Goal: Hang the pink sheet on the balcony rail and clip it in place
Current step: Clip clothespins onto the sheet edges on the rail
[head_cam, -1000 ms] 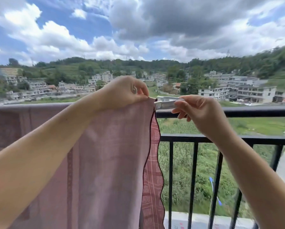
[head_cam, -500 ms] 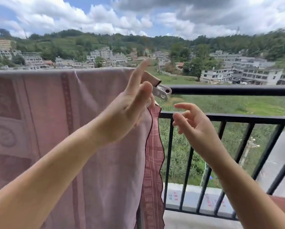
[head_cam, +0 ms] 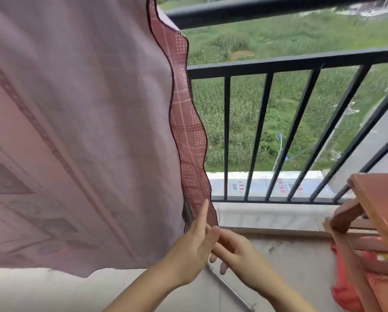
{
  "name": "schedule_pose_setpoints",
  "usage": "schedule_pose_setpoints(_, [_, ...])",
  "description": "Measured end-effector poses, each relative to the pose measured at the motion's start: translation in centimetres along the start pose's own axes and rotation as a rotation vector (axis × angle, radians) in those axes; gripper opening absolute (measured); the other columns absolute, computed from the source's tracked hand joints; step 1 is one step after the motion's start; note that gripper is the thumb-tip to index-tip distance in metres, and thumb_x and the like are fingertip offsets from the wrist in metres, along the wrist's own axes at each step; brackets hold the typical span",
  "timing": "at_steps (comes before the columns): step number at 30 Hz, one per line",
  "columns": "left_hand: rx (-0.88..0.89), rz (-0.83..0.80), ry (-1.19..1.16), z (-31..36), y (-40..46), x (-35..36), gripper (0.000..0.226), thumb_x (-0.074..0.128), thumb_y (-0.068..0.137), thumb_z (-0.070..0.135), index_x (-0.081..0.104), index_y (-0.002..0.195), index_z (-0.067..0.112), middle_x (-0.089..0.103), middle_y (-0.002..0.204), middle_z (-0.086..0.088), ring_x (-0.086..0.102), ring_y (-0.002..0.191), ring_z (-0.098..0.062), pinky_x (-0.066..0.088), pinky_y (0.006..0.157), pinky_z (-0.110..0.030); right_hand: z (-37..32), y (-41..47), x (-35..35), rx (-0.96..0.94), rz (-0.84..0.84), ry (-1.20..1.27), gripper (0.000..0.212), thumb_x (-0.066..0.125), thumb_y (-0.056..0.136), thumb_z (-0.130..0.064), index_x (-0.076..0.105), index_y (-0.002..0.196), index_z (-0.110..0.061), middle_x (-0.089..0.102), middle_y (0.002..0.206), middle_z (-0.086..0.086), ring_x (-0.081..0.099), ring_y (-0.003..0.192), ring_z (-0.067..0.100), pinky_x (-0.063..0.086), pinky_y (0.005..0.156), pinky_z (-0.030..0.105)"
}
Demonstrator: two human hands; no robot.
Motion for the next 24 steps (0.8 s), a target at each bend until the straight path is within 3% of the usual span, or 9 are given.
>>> schedule_pose_setpoints(2, [0.079, -0.024, 0.290, -0.6, 0.9, -0.7, 0.060, 0.034, 0.092, 0.056, 0.020, 0.145, 0.033, 0.050, 0.124, 0.005, 0.054, 0.107, -0.012, 0.046, 0.096, -0.030, 1.7, 0.7, -1.4, 0.066, 0.098, 0.079, 0.015, 0.052, 0.092, -0.016, 0.066, 0.094, -0.011, 0.064, 0.078, 0.001, 0.058, 0.068, 0.006, 0.054, 0.059, 0.035])
schedule_pose_setpoints(4, [0.323, 0.073, 0.712, 0.0, 2.6, -2.4, 0.032, 0.044, 0.085, 0.018, 0.063, 0.111, 0.017, 0.065, 0.102, 0.000, 0.062, 0.091, -0.017, 0.052, 0.083, -0.028, 3.3, 2.0, -3.8, 0.099, 0.226, -0.064, 0.013, 0.056, 0.089, -0.022, 0.067, 0.084, -0.016, 0.062, 0.089, 0.000, 0.061, 0.082, 0.009, 0.054, 0.080, 0.043])
schedule_pose_setpoints(7, [0.458, 0.025, 1.264, -0.1, 5.2, -3.8, 0.029, 0.039, 0.059, 0.009, 0.065, 0.056, 0.020, 0.062, 0.059, 0.002, 0.060, 0.058, -0.019, 0.053, 0.076, -0.030, 4.1, 4.0, -4.1, 0.071, 0.127, -0.400, 0.005, 0.060, 0.084, -0.034, 0.063, 0.083, -0.029, 0.038, 0.138, 0.004, 0.044, 0.127, 0.011, 0.038, 0.105, 0.031])
schedule_pose_setpoints(11, [0.463, -0.179, 1.687, -1.5, 8.4, -4.1, 0.006, 0.063, 0.047, 0.024, 0.068, 0.046, 0.021, 0.063, 0.051, 0.005, 0.061, 0.056, -0.016, 0.034, 0.075, -0.029, 4.8, 6.9, -1.1, 0.013, 0.036, -0.606, 0.028, 0.058, 0.083, -0.041, 0.064, 0.104, -0.023, 0.008, 0.157, 0.001, 0.040, 0.131, 0.015, 0.039, 0.097, 0.028])
schedule_pose_setpoints(15, [0.565, -0.355, 1.660, -1.8, 8.8, -3.4, 0.020, 0.046, 0.052, 0.014, 0.065, 0.046, 0.020, 0.061, 0.050, 0.009, 0.061, 0.056, -0.011, 0.049, 0.055, -0.017, 5.2, 9.2, -1.0, -0.003, 0.116, -0.574, 0.025, 0.054, 0.086, -0.033, 0.058, 0.105, -0.016, 0.057, 0.119, 0.007, 0.060, 0.093, 0.022, 0.049, 0.084, 0.036])
schedule_pose_setpoints(18, [0.829, -0.455, 1.575, -1.3, 7.0, -2.0, 0.014, 0.054, 0.059, 0.011, 0.057, 0.053, 0.024, 0.059, 0.060, 0.009, 0.059, 0.062, -0.012, 0.048, 0.057, -0.020, 5.9, 9.3, -1.6, -0.045, 0.112, -0.538, 0.022, 0.054, 0.085, -0.029, 0.059, 0.101, -0.016, 0.060, 0.103, 0.006, 0.058, 0.078, 0.016, 0.050, 0.079, 0.036])
schedule_pose_setpoints(21, [1.054, -0.450, 1.479, -1.0, 5.5, -0.1, 0.018, 0.059, 0.073, 0.011, 0.062, 0.062, 0.025, 0.069, 0.091, 0.004, 0.065, 0.092, -0.014, 0.051, 0.088, -0.035, 6.1, 8.4, -1.3, -0.127, 0.037, -0.479, 0.018, 0.056, 0.084, -0.023, 0.060, 0.101, -0.019, 0.055, 0.096, -0.010, 0.053, 0.072, 0.004, 0.048, 0.072, 0.021])
schedule_pose_setpoints(23, [1.001, -0.440, 1.520, -0.7, 6.4, 0.4, 0.014, 0.065, 0.068, 0.013, 0.065, 0.062, 0.025, 0.073, 0.094, 0.000, 0.067, 0.096, -0.016, 0.047, 0.096, -0.042, 6.5, 7.9, -1.0, -0.126, -0.002, -0.454, 0.017, 0.057, 0.083, -0.025, 0.060, 0.100, -0.025, 0.049, 0.093, -0.021, 0.057, 0.075, 0.000, 0.050, 0.070, 0.020])
schedule_pose_setpoints(24, [0.911, -0.447, 1.560, -0.5, 7.3, 0.2, 0.014, 0.068, 0.061, 0.012, 0.063, 0.056, 0.025, 0.073, 0.078, 0.001, 0.069, 0.079, -0.015, 0.051, 0.089, -0.038, 6.8, 7.7, -1.1, -0.107, -0.012, -0.443, 0.017, 0.057, 0.082, -0.027, 0.060, 0.100, -0.027, 0.049, 0.093, -0.019, 0.059, 0.079, 0.000, 0.051, 0.072, 0.022])
Point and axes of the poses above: each hand's wrist, its own y-axis towards the middle knuckle, its own x-axis out of the palm, z = x × y, the point moved 6 cm from there along y, towards the middle knuckle
